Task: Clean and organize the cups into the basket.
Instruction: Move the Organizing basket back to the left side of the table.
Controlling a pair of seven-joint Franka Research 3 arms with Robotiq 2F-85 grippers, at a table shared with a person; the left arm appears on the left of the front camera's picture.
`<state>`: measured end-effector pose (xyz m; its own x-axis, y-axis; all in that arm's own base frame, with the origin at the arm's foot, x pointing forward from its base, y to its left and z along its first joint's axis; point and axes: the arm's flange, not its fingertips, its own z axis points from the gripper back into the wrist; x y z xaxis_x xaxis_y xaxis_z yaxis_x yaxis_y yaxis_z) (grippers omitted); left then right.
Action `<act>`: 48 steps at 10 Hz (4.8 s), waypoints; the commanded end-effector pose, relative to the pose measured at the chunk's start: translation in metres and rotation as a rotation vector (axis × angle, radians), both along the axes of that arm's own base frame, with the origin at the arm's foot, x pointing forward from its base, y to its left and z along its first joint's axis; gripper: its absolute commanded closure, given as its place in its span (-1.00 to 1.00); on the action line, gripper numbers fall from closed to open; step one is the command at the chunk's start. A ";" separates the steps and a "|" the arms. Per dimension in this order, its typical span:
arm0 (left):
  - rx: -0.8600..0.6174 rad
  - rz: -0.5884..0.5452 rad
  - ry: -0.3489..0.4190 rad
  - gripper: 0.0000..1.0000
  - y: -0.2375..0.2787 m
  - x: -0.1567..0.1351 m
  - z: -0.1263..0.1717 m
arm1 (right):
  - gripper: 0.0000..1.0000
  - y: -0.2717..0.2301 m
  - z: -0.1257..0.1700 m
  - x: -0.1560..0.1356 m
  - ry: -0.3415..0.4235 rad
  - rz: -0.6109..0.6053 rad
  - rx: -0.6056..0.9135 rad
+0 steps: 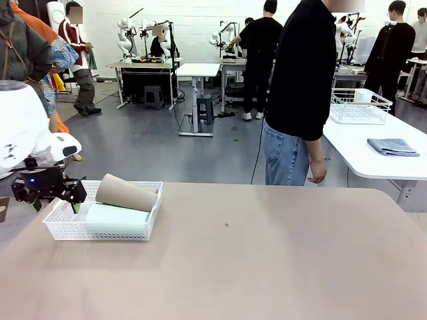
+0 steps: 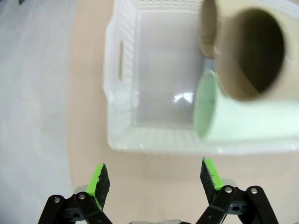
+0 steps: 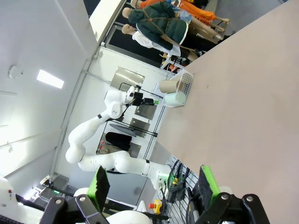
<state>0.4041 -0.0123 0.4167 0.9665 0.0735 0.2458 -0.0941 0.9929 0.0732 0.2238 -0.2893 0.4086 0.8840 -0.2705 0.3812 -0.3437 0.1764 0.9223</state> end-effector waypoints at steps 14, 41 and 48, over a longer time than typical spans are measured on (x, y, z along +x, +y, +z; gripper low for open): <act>-0.409 -0.168 0.054 -1.00 0.046 -0.036 0.091 | -1.00 0.003 0.000 0.000 0.014 -0.009 -0.002; -1.402 -0.085 -0.115 -1.00 0.373 -0.044 0.003 | -1.00 0.003 0.000 0.000 0.014 -0.009 -0.002; -1.402 -0.085 -0.115 -1.00 0.373 -0.044 0.003 | -1.00 0.003 0.000 0.000 0.014 -0.009 -0.002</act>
